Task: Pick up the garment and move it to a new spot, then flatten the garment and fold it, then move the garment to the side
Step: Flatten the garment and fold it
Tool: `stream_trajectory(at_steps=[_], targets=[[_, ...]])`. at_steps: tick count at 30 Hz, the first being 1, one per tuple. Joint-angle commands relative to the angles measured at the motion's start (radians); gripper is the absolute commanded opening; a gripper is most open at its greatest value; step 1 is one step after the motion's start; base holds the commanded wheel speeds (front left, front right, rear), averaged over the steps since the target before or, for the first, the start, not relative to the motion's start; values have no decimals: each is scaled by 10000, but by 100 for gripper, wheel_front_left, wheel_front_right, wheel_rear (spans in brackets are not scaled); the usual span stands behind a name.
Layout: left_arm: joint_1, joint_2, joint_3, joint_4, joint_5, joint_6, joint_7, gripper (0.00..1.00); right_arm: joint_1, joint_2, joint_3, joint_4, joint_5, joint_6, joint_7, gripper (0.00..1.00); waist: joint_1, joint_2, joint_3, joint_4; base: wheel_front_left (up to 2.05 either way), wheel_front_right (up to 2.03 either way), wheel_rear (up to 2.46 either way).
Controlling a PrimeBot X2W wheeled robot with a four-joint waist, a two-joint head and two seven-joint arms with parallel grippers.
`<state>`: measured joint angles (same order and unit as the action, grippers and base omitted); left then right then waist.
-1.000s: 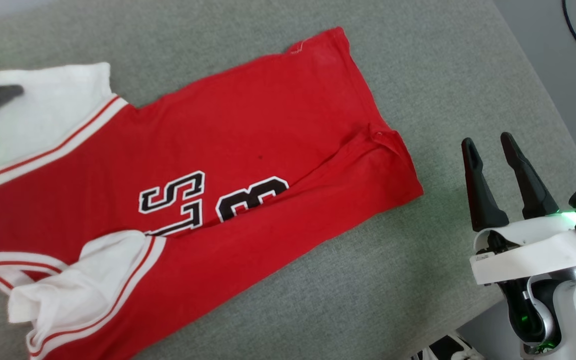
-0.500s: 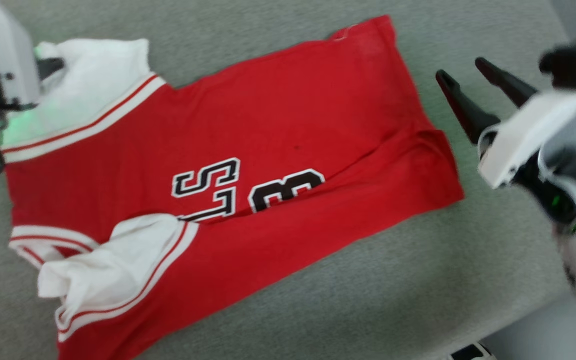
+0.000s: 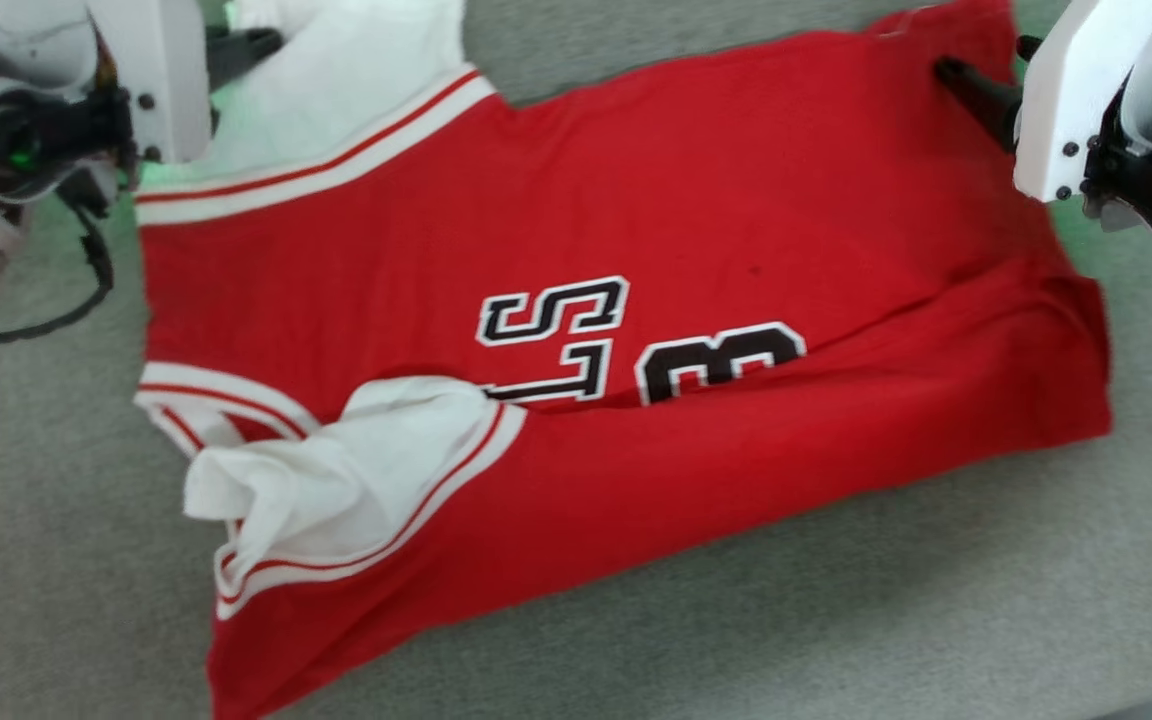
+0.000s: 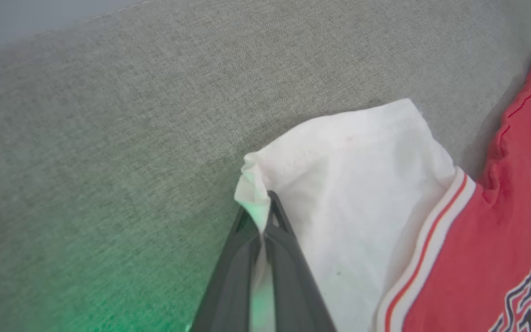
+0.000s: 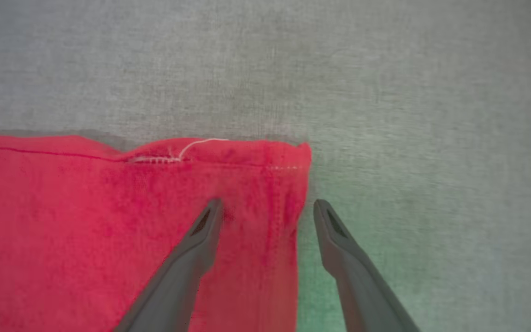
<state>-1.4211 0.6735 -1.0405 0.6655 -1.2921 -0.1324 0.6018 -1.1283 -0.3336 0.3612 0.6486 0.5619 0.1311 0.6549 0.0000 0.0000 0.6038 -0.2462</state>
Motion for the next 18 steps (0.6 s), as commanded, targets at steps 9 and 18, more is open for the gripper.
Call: stream_trajectory(at_steps=[9,18], targets=[[350,-64,-574,5,-366,53,-490,0,-483,48,401,1261,282,-3,-299,0,0,0,20,702,0,0,0],[1086,-181,-727,-1278,-1033,28,-2294,0,446,-785,1057,580,1047,-6,-1540,0,0,0,-1822,1289,0,0,0]])
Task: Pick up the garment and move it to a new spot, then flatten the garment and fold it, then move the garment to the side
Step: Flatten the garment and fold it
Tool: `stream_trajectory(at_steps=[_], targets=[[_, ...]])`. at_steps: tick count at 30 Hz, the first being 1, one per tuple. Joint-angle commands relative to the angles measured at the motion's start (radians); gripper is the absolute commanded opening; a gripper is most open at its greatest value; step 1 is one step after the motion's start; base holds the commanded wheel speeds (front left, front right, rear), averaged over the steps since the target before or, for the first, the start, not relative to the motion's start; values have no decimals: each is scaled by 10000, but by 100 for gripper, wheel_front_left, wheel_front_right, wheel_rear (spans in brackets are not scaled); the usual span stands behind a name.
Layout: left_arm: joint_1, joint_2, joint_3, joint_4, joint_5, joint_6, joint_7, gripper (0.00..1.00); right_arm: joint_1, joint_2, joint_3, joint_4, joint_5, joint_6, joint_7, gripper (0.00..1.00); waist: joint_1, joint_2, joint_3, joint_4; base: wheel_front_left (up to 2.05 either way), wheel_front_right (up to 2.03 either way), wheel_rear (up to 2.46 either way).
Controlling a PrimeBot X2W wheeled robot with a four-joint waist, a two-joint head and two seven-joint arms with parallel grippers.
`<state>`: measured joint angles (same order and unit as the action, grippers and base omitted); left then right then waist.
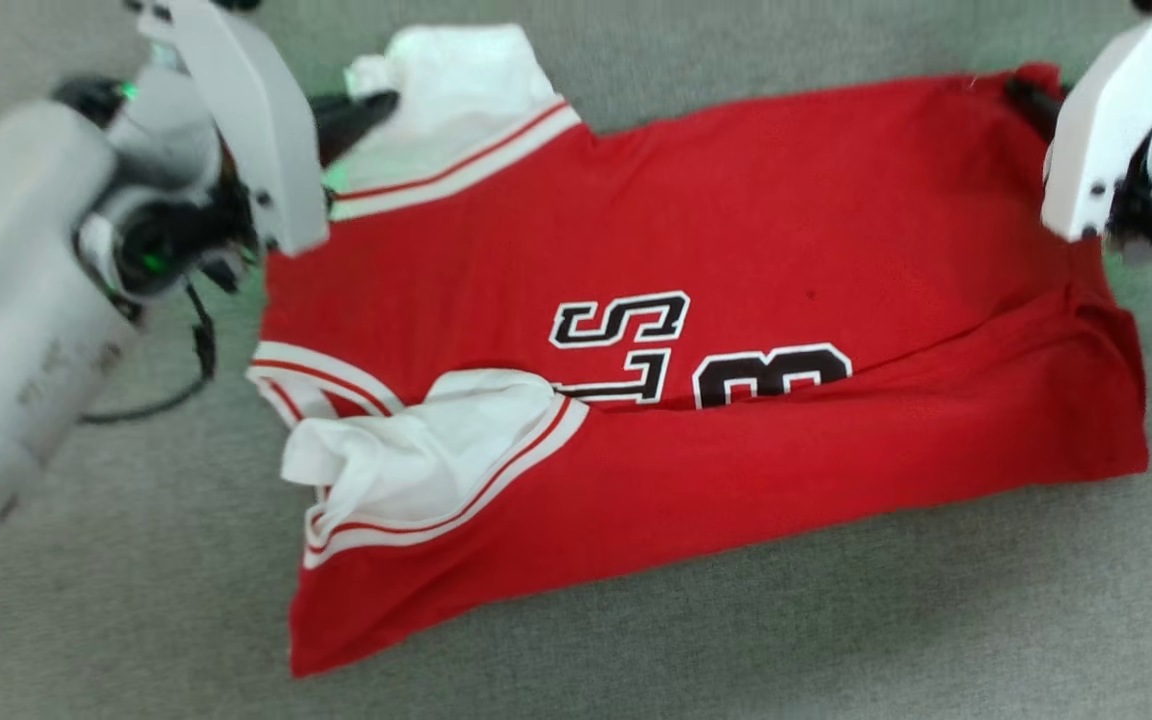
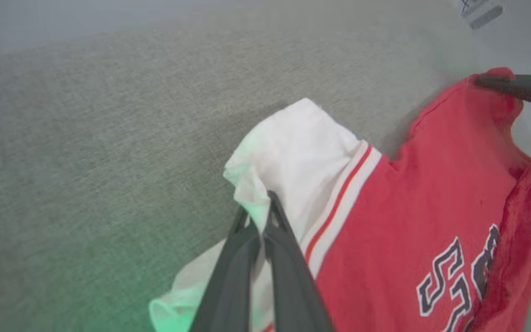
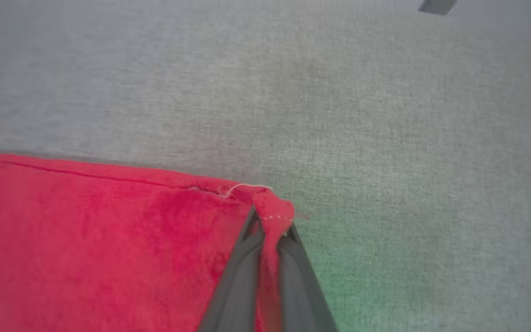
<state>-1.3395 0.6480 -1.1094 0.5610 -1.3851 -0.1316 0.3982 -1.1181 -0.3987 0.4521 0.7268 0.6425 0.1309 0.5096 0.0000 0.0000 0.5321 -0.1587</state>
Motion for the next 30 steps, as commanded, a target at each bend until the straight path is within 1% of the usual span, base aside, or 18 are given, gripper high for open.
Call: stream_trajectory(at_steps=[1,6,7,10,15,18,22,27,30], targets=[[456,154,-100,-484,-181,21,-462,0,577,-266,252,-369,443,-6,-95,0,0,0,-1371,474,0,0,0],[1354,686,-433,-2078,-409,19,-1388,0,1799,-1272,653,-1549,1441,-6,19,0,0,0,-2493,835,0,0,0],[1354,686,-433,-2078,-409,19,-1388,0,1799,-1272,653,-1549,1441,-6,19,0,0,0,-2493,835,0,0,0],[1939,1307,-598,-3189,-452,20,-1985,0,2583,-1936,725,-2393,1944,-6,86,0,0,0,-2874,980,0,0,0],[3121,2396,-919,-4940,-473,20,-3059,0,4071,-2922,467,-3733,2464,-6,44,0,0,0,-3203,1172,0,0,0],[3897,2825,-1099,-5678,-514,20,-3646,0,5137,-3392,84,-4224,2680,-6,21,0,0,0,-3230,1297,0,0,0],[4767,3101,-1277,-6099,-539,20,-4344,0,6418,-3587,-513,-4689,2878,-4,-129,0,0,0,-3091,1397,0,0,0],[5631,3050,-1398,-5943,-604,20,-5055,0,7407,-3214,-1172,-4865,2703,-4,-383,0,0,0,-2918,1355,0,0,0],[5865,2810,-1439,-5535,-576,20,-5376,0,7524,-2952,-1426,-4701,2317,-6,-550,0,0,0,-2725,1307,0,0,0]])
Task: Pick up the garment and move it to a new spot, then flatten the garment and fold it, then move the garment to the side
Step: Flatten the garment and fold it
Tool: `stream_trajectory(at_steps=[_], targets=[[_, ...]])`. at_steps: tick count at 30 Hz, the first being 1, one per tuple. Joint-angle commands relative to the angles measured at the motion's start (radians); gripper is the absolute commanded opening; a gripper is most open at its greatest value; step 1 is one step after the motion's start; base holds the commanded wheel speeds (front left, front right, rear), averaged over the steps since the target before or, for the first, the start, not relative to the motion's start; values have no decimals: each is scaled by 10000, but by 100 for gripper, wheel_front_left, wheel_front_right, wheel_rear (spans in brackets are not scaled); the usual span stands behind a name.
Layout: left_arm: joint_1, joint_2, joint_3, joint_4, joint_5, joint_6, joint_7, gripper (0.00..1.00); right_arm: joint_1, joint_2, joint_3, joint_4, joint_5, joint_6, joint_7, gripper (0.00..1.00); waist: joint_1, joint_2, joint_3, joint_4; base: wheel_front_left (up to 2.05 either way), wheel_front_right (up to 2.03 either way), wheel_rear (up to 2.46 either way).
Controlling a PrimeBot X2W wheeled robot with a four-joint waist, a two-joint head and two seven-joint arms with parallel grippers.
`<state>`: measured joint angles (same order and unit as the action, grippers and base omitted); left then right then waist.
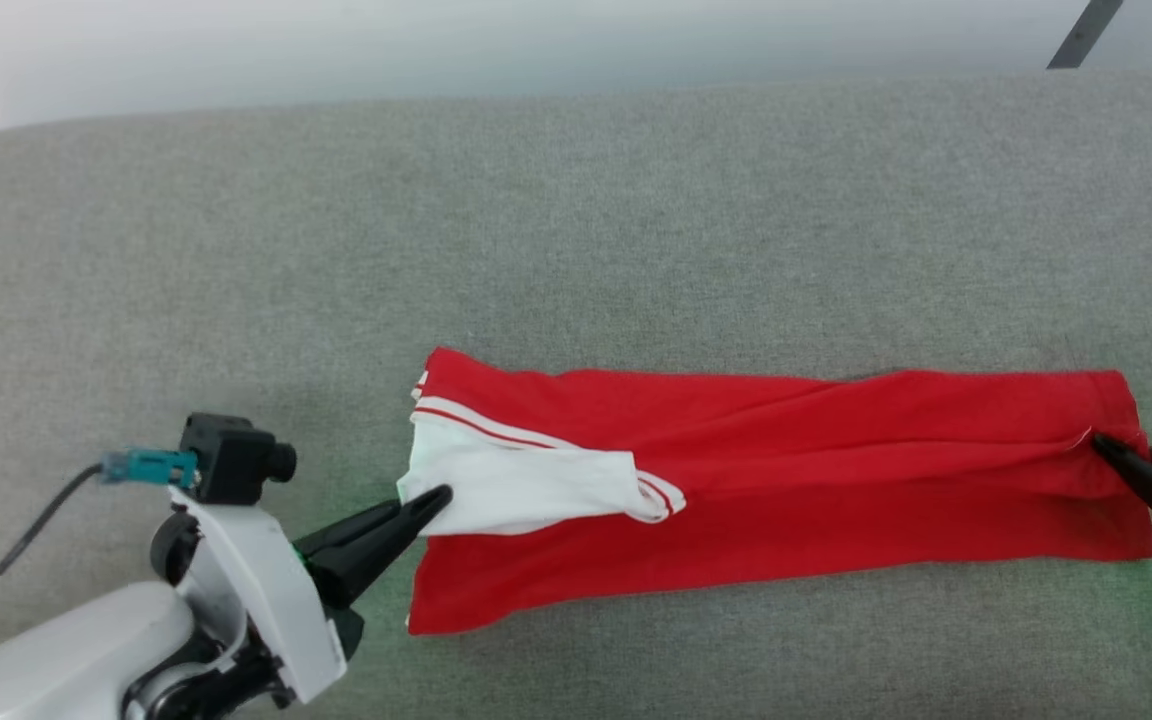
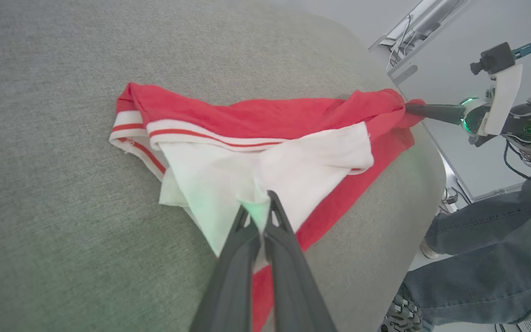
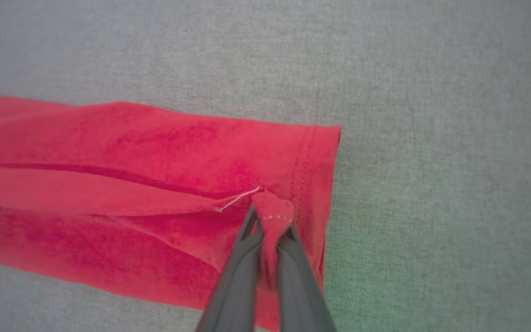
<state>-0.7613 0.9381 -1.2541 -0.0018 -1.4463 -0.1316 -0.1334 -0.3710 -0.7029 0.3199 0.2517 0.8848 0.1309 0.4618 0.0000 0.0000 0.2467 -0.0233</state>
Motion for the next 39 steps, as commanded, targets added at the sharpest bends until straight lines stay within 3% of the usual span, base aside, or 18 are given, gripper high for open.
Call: stream_trajectory(at_steps=[1,11,12,13,14,15,16,17,27,39], targets=[[103,-226,3,255,14,20,-168,0,42,231,-167,191,-202,-6,-137,0,0,0,221,-53,0,0,0],[-67,-1252,-153,2219,383,20,-50,0,-663,1289,-55,1347,-981,-6,-585,0,0,0,725,-102,0,0,0],[-62,-1360,-171,2329,458,20,-75,21,-718,1333,3,1375,-1018,-6,-636,0,0,0,735,-103,0,0,0],[-45,-1454,-184,2390,455,20,-127,39,-778,1353,54,1386,-1062,-6,-696,21,0,0,735,-97,0,0,0],[-58,-1507,-191,2427,468,20,-169,46,-815,1355,73,1369,-1053,-6,-741,45,0,0,728,-80,0,0,0],[-99,-1554,-194,2462,506,20,-247,51,-816,1328,75,1339,-1018,-4,-791,79,0,0,700,-36,0,0,0],[-120,-1613,-191,2484,514,20,-315,73,-778,1280,69,1296,-976,-4,-819,100,0,0,652,20,0,0,0],[-125,-1665,-193,2489,513,20,-413,99,-709,1211,45,1221,-935,-4,-816,100,0,0,586,84,0,0,0],[543,-2140,416,2750,658,20,-1276,100,566,459,-1326,285,-190,-4,-365,100,0,0,-295,993,0,0,0],[3865,-3844,4665,3051,2429,21,-1296,100,2425,537,-3479,435,-13,-4,1005,100,0,0,-967,2287,0,0,0]])
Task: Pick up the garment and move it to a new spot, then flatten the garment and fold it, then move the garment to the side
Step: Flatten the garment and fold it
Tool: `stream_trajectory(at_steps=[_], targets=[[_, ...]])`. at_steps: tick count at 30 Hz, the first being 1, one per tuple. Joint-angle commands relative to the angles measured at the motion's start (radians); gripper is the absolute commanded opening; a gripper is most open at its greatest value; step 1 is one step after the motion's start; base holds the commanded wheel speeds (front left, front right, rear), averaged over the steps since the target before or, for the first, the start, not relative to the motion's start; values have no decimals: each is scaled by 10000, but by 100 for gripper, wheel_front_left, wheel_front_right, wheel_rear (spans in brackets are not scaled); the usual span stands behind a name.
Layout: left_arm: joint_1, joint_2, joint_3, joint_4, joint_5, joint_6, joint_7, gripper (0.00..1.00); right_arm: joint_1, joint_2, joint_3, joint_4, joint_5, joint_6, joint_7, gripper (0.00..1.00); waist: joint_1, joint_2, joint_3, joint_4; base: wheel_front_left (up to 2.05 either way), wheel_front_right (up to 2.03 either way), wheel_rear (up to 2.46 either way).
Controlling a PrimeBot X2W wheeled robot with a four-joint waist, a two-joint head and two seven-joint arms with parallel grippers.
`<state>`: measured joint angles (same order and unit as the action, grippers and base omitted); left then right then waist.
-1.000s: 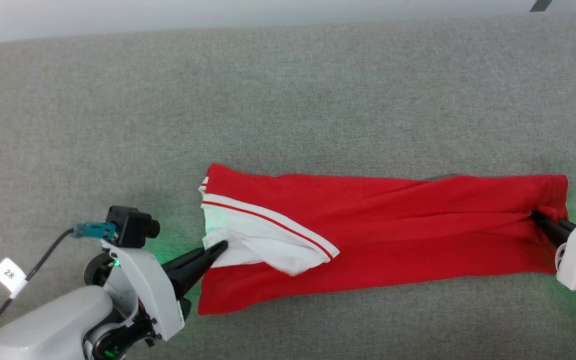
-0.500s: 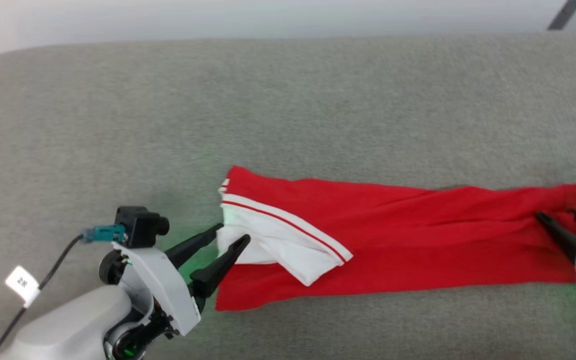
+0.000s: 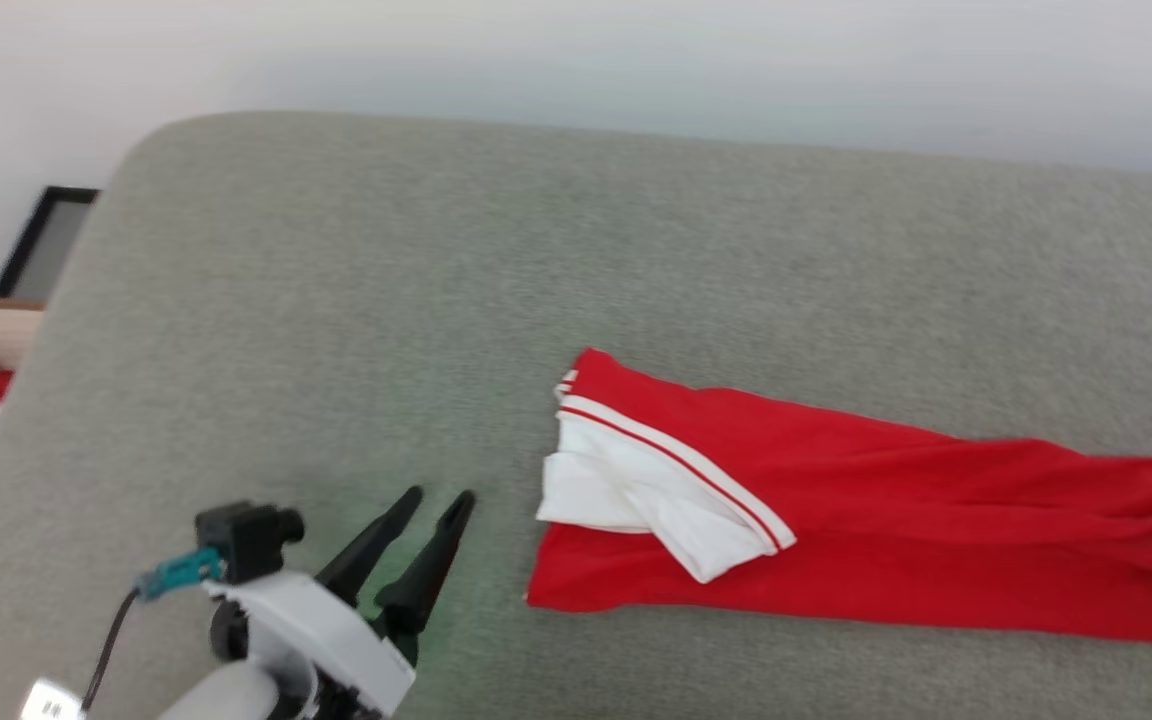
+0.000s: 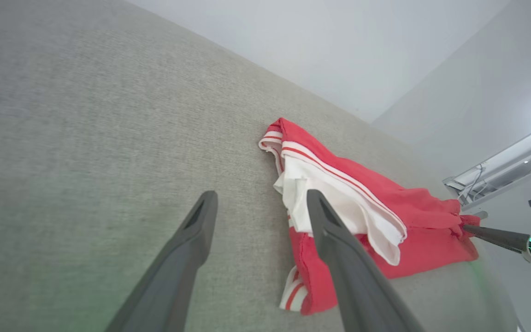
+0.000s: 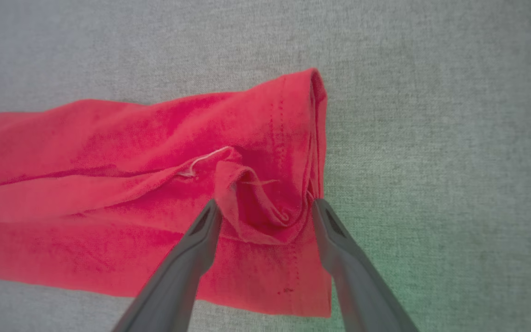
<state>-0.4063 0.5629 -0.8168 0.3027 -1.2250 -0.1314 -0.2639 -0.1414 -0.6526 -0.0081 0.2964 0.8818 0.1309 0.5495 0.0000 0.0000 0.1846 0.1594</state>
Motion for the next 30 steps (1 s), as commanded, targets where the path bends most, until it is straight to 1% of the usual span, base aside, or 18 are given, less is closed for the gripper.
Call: stream_trajectory(at_steps=[1,6,7,8,15,16,19,21,23,25,30], targets=[[501,-157,604,47,516,19,8,100,201,72,-347,2,-39,-4,290,100,0,0,-372,511,0,0,0],[1205,-697,2212,228,2431,44,7,100,267,293,-1061,246,-470,-4,1204,100,0,0,-401,619,0,0,0],[1205,-697,2212,228,2431,44,7,100,267,293,-1061,246,-470,-4,1204,100,0,0,-401,619,0,0,0],[1403,-954,2895,184,3241,64,7,100,192,404,-1342,354,-684,-4,1565,100,0,0,-403,640,0,0,0],[1900,-1902,4945,-515,6273,217,6,100,-235,798,-2415,388,-1440,-4,2462,100,0,0,-294,602,0,0,0],[1900,-1902,4945,-515,6273,217,6,100,-235,798,-2415,388,-1440,-4,2462,100,0,0,-294,602,0,0,0],[2114,-2311,5607,-629,7246,322,6,100,-421,981,-2734,250,-1818,-4,2720,100,0,0,-209,543,0,0,0],[2205,-2694,6004,-645,7566,294,6,100,-590,1140,-2953,162,-2049,-4,2879,100,0,0,-146,498,0,0,0],[2258,-2914,6294,-639,7970,245,6,100,-677,1303,-3079,131,-2362,-4,3077,100,0,0,-66,469,0,0,0],[2277,-3174,6488,-631,8304,165,6,100,-780,1504,-3222,134,-2635,-4,3272,100,0,0,35,471,0,0,0],[2103,-3582,6728,-507,9097,77,6,100,-1042,2028,-3425,263,-3333,-4,3660,100,0,0,396,499,0,0,0]])
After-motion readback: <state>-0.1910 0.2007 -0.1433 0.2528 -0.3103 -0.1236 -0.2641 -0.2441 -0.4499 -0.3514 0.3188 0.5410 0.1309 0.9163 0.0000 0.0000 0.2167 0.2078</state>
